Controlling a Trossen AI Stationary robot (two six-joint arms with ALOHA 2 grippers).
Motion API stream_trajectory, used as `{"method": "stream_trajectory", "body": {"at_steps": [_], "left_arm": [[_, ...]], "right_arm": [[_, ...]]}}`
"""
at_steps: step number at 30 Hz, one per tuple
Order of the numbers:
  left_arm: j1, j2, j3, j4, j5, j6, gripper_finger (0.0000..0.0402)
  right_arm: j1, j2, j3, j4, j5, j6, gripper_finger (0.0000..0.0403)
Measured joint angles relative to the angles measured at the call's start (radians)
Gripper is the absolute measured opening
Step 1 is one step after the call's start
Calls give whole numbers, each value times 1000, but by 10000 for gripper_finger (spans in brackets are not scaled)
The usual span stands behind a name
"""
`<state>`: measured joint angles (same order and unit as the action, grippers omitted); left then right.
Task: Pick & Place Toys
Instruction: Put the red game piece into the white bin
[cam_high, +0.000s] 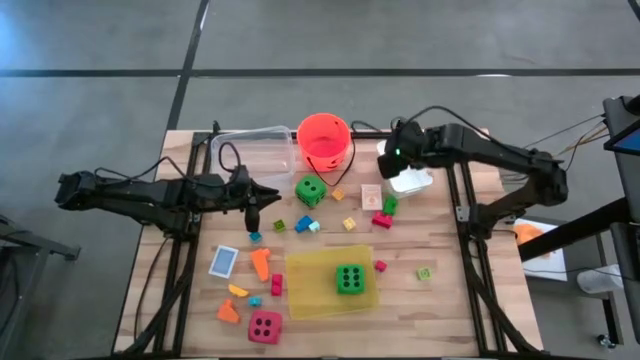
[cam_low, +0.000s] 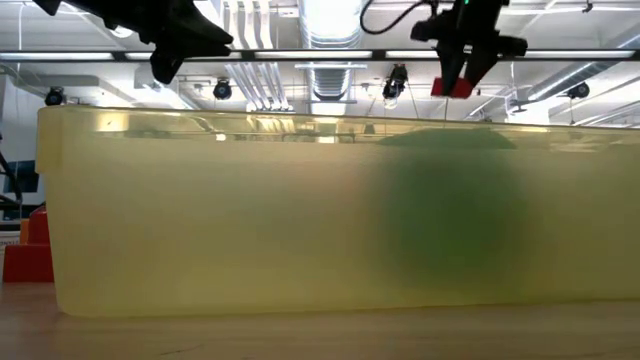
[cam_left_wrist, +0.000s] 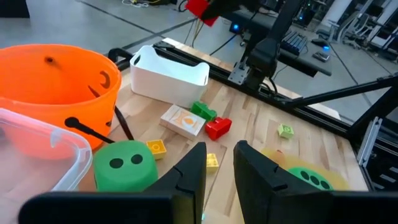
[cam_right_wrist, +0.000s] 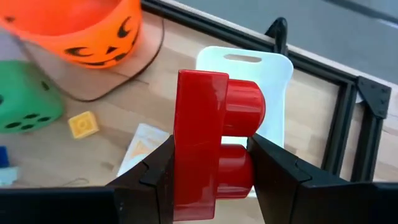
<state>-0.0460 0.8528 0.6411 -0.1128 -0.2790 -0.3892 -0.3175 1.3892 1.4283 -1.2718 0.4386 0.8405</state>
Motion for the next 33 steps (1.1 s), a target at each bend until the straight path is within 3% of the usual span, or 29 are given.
{"method": "stream_trajectory", "body": {"at_steps": [15, 23, 33], "left_arm": [[0, 0, 0, -19, 0, 27, 78], [0, -10, 0, -22, 0, 51, 78], [0, -13, 0, -23, 0, 52, 78]], "right_arm": [[-337, 205, -167, 235, -235, -261, 152], [-390, 310, -199, 251, -257, -323, 152], [-425, 347, -250, 410, -334, -339, 152]]}}
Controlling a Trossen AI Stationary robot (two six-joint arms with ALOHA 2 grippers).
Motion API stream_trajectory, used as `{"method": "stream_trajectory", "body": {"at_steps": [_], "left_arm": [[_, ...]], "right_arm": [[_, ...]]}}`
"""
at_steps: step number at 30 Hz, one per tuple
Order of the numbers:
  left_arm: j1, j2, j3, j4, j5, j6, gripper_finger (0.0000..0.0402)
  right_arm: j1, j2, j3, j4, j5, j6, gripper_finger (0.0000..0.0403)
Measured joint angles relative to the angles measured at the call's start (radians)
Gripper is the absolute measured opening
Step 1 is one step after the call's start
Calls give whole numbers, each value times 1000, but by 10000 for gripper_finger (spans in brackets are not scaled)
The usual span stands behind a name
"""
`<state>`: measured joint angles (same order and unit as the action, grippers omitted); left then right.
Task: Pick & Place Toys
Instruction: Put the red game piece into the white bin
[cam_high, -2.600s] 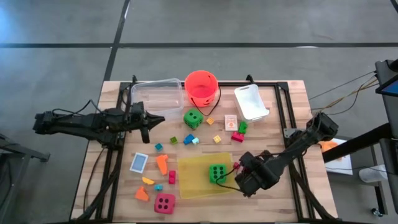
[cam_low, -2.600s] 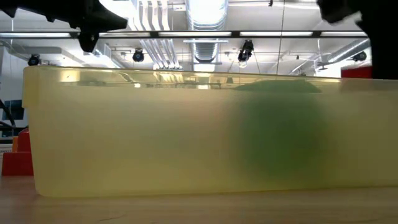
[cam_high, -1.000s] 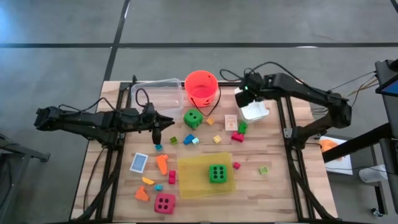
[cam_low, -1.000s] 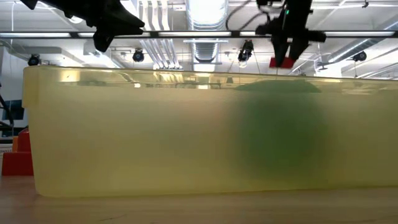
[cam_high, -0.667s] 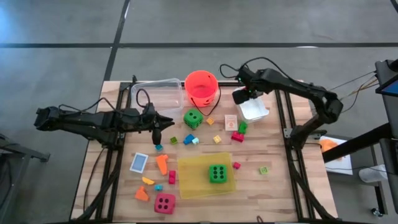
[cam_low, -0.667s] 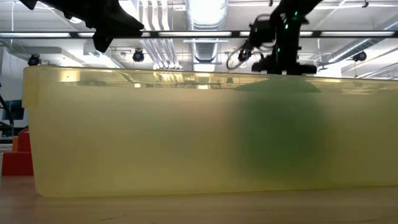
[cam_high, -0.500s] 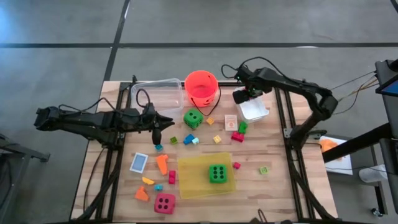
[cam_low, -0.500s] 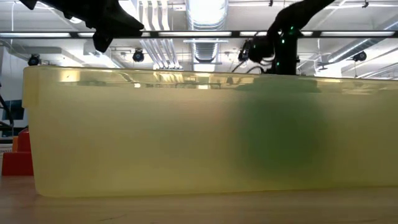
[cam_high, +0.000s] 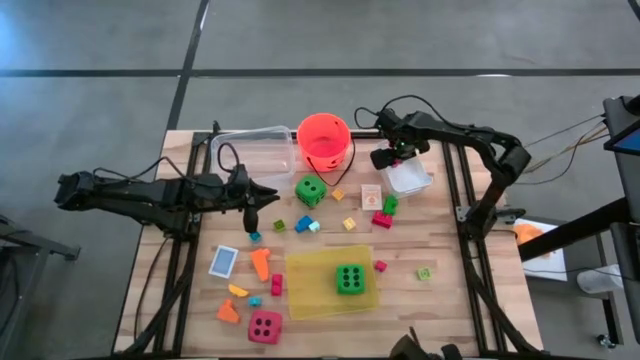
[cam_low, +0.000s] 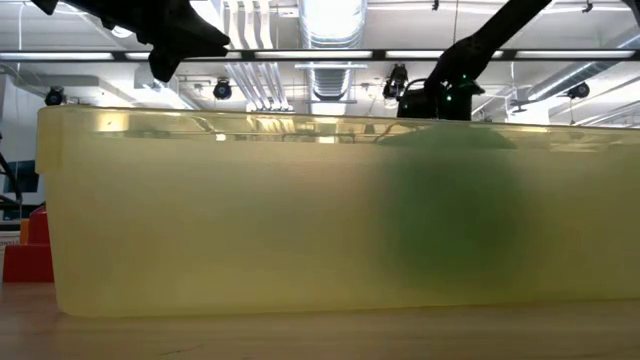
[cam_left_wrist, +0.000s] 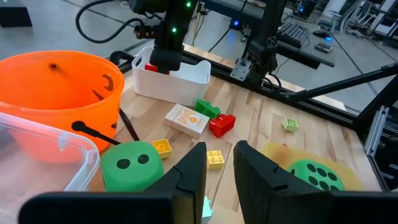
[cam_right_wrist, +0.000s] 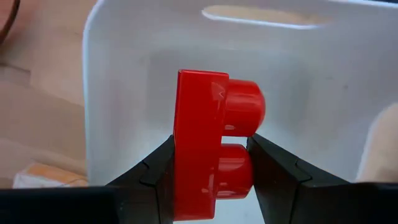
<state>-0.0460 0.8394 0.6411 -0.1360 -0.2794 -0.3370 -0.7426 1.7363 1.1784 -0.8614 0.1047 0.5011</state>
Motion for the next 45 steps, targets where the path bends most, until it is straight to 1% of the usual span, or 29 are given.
{"method": "stream_trajectory", "body": {"at_steps": [6, 17, 28, 42, 43, 45], "left_arm": [[0, 0, 0, -8, 0, -3, 78], [0, 0, 0, -12, 0, -3, 78], [0, 0, 0, -12, 0, -3, 78], [0, 0, 0, -12, 0, -3, 78], [0, 0, 0, -12, 0, -3, 78], [0, 0, 0, -12, 0, -3, 78]], "right_arm": [[-23, -3, -53, 32, -3, -2, 152], [-25, -2, -125, 139, -29, 0, 152], [-32, -1, -152, 146, -30, 3, 152], [-35, -1, -139, 146, -29, -3, 152], [-35, -1, -139, 146, -27, -3, 154], [-35, -1, -139, 146, -27, -4, 177]]}}
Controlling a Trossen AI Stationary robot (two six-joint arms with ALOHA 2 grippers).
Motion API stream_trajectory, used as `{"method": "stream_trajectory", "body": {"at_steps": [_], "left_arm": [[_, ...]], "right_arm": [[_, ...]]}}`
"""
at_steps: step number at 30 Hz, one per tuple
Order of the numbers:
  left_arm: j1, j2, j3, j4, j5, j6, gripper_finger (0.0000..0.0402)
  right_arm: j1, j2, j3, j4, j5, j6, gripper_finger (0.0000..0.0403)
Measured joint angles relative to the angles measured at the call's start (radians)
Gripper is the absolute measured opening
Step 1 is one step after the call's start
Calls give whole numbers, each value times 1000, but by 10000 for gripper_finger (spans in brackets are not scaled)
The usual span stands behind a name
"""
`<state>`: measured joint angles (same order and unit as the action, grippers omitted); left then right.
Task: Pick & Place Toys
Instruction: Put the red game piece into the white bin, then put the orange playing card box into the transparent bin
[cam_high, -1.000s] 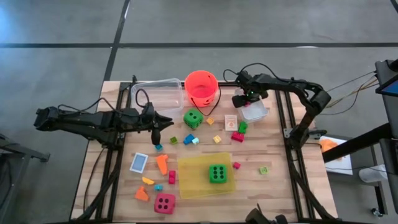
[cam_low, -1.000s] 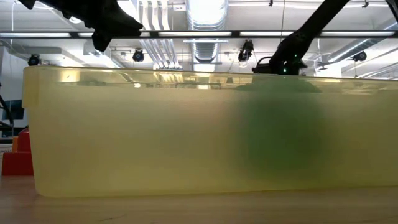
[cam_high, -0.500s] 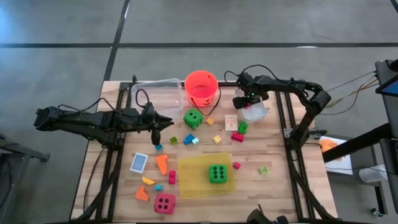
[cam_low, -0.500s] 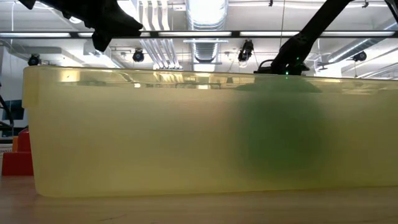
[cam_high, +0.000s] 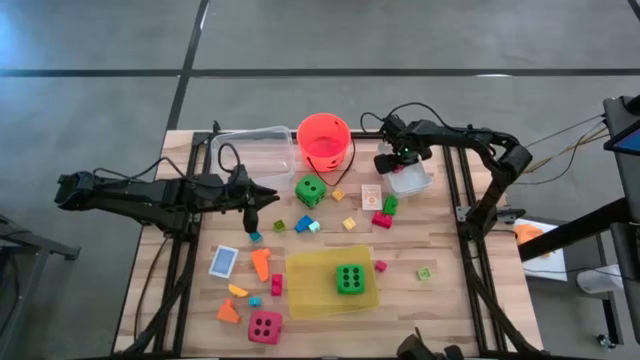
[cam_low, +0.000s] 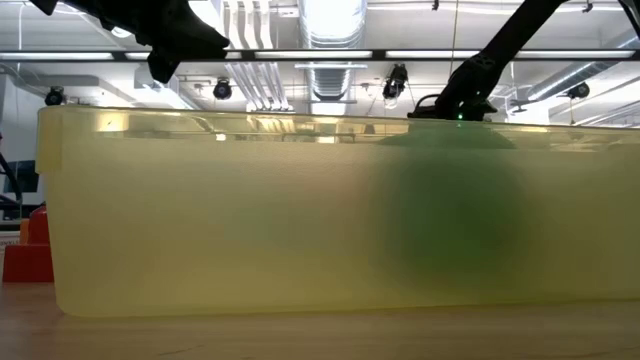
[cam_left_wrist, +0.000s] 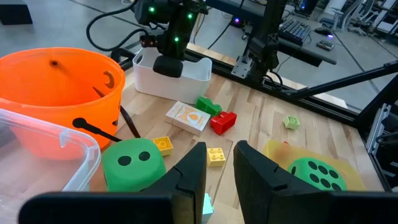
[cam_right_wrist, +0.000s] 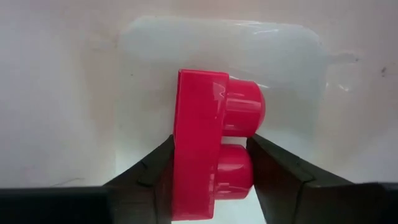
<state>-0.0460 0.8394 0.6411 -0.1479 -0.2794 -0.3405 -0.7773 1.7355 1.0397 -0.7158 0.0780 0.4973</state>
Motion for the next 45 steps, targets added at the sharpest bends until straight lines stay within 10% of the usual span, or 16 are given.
{"method": "stream_trajectory", "body": {"at_steps": [14, 45], "left_arm": [[0, 0, 0, -8, 0, 0, 78], [0, 0, 0, -11, 0, 1, 78]], "right_arm": [[-1, 0, 0, -1, 1, -26, 293], [93, -254, 91, -226, 31, 77, 298]]}}
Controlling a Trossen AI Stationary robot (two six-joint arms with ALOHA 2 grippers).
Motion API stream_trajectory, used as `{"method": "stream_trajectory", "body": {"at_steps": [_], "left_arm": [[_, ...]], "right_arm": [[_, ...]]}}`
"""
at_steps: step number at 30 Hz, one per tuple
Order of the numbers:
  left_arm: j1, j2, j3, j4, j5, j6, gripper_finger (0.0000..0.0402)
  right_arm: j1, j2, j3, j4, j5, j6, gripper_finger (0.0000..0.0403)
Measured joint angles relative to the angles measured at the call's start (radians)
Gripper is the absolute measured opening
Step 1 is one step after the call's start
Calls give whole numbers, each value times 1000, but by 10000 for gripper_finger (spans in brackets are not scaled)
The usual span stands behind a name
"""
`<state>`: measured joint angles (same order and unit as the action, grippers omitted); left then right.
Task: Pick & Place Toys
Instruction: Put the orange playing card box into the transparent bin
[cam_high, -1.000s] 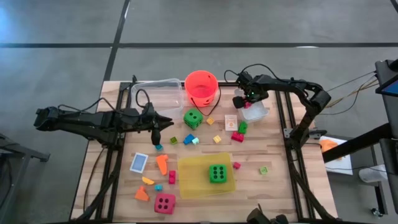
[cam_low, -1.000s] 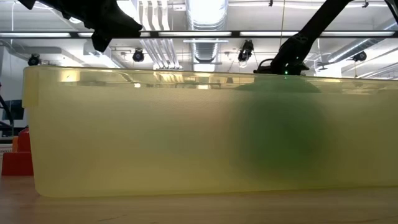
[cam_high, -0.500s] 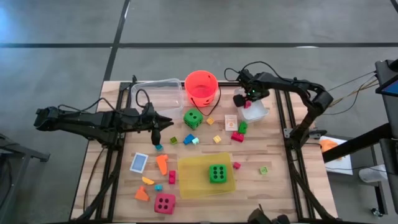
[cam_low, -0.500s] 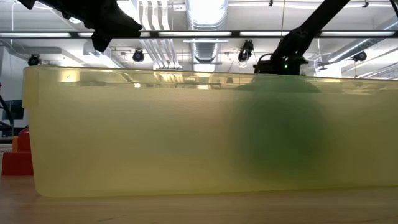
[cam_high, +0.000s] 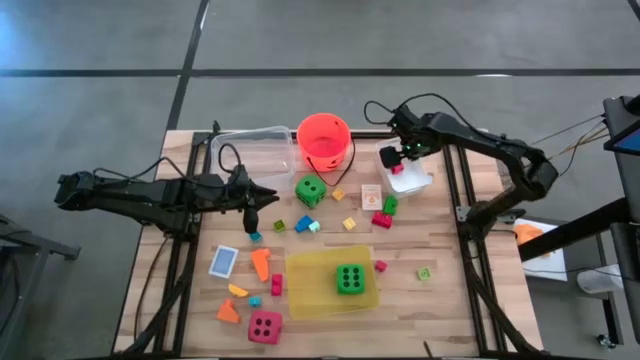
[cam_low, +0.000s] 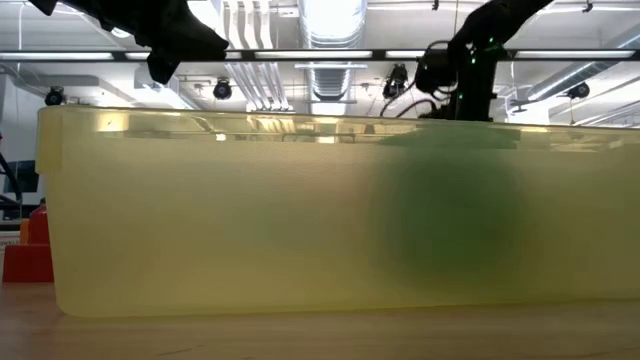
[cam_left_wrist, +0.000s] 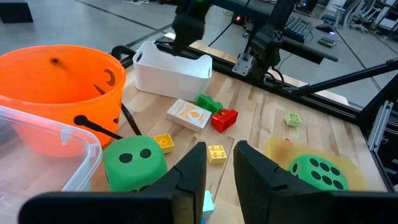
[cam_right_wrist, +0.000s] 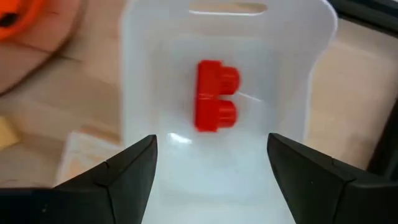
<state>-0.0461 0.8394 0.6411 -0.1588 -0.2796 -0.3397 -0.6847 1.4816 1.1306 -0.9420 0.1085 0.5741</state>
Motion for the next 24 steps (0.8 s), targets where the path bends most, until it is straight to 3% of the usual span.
{"method": "stream_trajectory", "body": {"at_steps": [12, 21, 24], "left_arm": [[0, 0, 0, 0, 0, -3, 78], [0, 0, 0, 1, 0, -8, 78], [0, 0, 0, 1, 0, -9, 78]], "right_arm": [[303, -20, 8, 9, 20, 238, 295], [438, -16, 22, 148, 28, 306, 292], [459, -5, 25, 198, -33, 330, 292]]}}
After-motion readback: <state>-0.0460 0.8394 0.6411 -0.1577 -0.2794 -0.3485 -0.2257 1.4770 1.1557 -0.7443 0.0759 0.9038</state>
